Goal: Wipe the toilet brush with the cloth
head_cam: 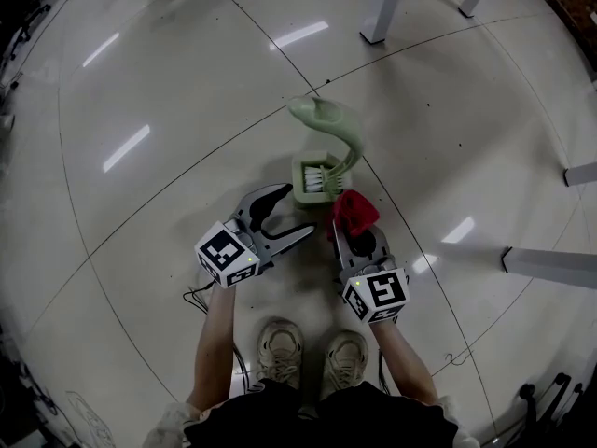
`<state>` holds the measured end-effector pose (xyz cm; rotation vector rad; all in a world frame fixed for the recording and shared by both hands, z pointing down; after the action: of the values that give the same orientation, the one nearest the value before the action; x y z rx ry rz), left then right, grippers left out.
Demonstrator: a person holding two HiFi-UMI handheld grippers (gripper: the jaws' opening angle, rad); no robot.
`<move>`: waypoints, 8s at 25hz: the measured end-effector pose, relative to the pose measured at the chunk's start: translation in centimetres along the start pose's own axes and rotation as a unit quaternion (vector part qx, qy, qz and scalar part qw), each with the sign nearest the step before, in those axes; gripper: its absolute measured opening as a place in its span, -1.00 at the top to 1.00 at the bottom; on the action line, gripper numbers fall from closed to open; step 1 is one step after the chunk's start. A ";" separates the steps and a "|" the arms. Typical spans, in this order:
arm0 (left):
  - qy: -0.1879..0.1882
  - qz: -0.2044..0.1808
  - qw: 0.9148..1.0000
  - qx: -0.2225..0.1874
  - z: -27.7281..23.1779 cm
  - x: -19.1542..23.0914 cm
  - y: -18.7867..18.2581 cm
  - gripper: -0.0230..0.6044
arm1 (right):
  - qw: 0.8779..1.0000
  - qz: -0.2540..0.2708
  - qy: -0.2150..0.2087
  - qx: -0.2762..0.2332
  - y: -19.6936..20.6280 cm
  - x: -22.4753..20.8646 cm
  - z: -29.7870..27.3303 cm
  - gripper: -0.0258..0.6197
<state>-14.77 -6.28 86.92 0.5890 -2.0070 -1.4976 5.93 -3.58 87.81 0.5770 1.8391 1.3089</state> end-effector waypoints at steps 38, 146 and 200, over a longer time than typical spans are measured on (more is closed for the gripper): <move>0.004 0.005 0.997 -0.078 5.4 2.1 -4.2 -0.09 | 0.996 0.040 -0.075 -0.018 -4.0 3.3 -0.9 0.82; -0.014 0.029 0.960 -0.278 28.5 -22.7 -105.0 0.60 | 0.982 0.077 -0.152 -0.086 -86.5 39.2 15.5 0.83; 0.157 -0.012 0.950 -0.271 15.6 -11.5 -82.3 0.60 | 0.991 0.126 -0.003 -0.044 -73.0 18.2 15.9 0.82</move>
<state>-15.33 -10.75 2.44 0.5705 -1.2767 -1.7463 13.82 -7.66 11.47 0.7833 1.7350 1.5433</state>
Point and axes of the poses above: the fingertips, and each gripper's own axes: z backward along the fingers, x to its left, y out of its underside, the point moved 10 cm from there along z, backward along the fingers, and after that the axes turned 15 degrees about -y, right-handed, at the moved point
